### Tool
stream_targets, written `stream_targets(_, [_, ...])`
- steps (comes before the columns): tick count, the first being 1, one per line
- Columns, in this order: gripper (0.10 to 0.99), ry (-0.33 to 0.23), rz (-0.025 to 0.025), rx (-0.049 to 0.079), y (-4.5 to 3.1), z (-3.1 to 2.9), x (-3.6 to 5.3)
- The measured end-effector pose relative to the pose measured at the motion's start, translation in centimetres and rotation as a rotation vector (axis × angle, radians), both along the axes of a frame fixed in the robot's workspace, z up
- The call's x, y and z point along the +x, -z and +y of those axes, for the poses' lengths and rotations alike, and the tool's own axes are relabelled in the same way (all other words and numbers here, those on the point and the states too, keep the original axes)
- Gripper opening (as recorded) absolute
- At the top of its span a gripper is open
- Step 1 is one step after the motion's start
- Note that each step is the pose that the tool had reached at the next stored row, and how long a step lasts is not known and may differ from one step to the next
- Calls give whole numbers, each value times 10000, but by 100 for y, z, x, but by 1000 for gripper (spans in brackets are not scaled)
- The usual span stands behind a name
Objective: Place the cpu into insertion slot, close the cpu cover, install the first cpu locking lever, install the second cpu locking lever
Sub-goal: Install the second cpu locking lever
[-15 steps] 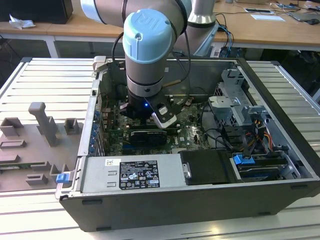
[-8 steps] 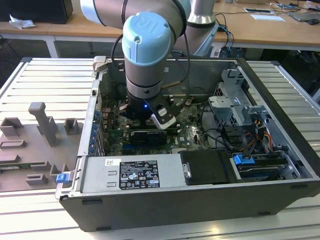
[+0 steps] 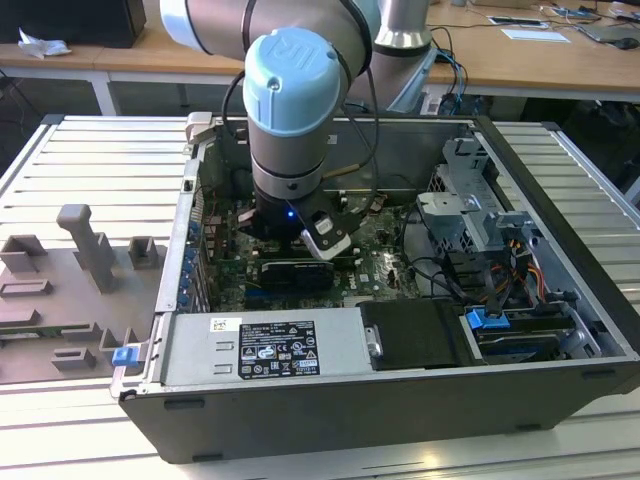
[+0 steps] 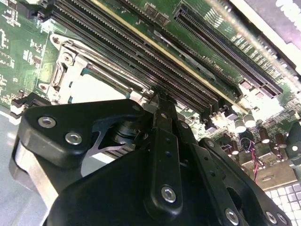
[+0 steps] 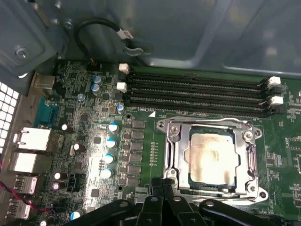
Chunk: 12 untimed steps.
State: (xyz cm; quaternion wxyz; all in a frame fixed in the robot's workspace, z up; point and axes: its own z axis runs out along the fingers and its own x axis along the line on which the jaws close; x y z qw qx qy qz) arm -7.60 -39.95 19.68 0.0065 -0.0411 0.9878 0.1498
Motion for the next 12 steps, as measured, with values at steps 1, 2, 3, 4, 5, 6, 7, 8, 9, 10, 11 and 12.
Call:
stream_targets(1, [106,1,1,13,-19,0,0])
stream_targets(2, [106,0,1,24,-38,-1,0])
stream_targets(3, [106,-1,1,46,-77,-1,-2])
stream_targets(4, [106,-1,1,50,-136,0,-2])
stream_targets(5, [106,0,2,57,-178,-1,-3])
stream_targets(6, [106,1,2,66,-210,0,-3])
stream_targets(7, [106,1,1,73,-236,0,-3])
stream_targets(8, [106,0,2,99,-284,0,-3])
stream_targets(9, [106,-1,1,131,-317,-1,-3])
stream_targets(10, [106,0,1,133,-331,-1,-3])
stream_targets(11, [106,0,2,135,-346,0,-3])
stream_targets(12, [106,0,1,136,-365,0,-3])
